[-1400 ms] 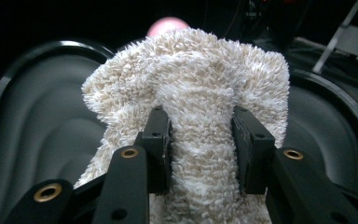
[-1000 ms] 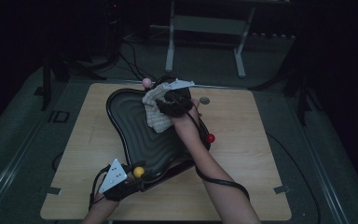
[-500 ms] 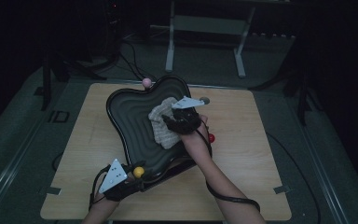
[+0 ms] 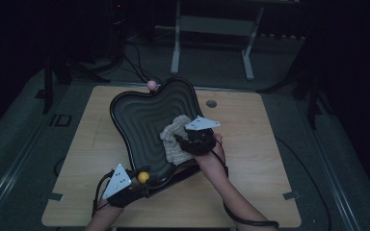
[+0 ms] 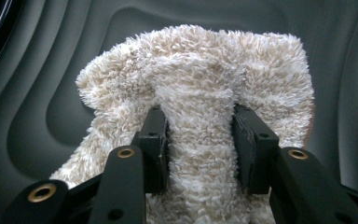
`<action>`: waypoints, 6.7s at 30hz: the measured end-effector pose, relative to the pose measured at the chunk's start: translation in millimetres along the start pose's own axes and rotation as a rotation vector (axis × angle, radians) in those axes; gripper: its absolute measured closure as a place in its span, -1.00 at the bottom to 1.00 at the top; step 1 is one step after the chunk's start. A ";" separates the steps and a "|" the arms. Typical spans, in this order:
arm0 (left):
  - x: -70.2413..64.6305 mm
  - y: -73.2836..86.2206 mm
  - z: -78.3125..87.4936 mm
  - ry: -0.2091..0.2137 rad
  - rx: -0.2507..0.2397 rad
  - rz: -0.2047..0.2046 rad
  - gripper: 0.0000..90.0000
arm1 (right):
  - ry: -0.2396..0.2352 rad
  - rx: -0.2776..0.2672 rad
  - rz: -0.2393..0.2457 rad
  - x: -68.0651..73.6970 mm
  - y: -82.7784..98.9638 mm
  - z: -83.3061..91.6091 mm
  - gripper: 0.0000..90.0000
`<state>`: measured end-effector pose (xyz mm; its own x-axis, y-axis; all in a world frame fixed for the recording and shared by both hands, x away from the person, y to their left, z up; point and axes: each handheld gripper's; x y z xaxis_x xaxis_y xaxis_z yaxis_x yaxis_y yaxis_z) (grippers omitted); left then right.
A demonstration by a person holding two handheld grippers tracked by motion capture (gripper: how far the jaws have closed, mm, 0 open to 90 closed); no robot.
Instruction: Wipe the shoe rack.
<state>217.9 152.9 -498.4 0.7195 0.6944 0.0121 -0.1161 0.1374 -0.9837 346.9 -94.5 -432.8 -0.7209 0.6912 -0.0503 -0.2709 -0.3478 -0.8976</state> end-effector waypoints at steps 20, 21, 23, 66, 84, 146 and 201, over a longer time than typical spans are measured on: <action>23.2 0.0 7.1 -0.065 0.010 -0.002 0.32 | -0.012 0.015 0.001 13.1 12.3 5.0 0.32; 24.2 -0.4 7.0 -0.067 0.014 -0.006 0.32 | -0.010 0.013 0.007 14.7 13.1 4.9 0.32; 24.2 -0.5 6.5 -0.074 0.014 -0.003 0.32 | -0.009 0.011 0.006 17.4 15.4 5.7 0.32; 15.2 52.0 10.9 -0.146 0.067 0.053 0.50 | -0.013 0.001 -0.002 17.8 18.1 6.4 0.32; 13.0 56.6 5.7 -0.160 0.011 0.042 0.61 | -0.041 -0.021 -0.031 8.1 -8.9 8.2 0.35; 12.9 58.3 5.9 -0.159 -0.001 0.050 0.61 | -0.055 0.030 0.091 25.3 -26.4 -29.5 0.34; 13.6 59.0 5.6 -0.163 -0.011 0.079 0.61 | -0.142 0.041 0.085 24.6 -8.5 6.7 0.36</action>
<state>217.0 174.4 -555.3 0.5879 0.8081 -0.0376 -0.1599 0.0706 -0.9846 327.1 -78.7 -423.5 -0.8246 0.5625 -0.0600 -0.2288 -0.4286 -0.8740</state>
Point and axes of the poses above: each handheld gripper's, and its own axes: z roughly backward along the jaws, y roughly out of its underside, x roughly to its left, and after that the axes turned 7 degrees about -x, right-handed
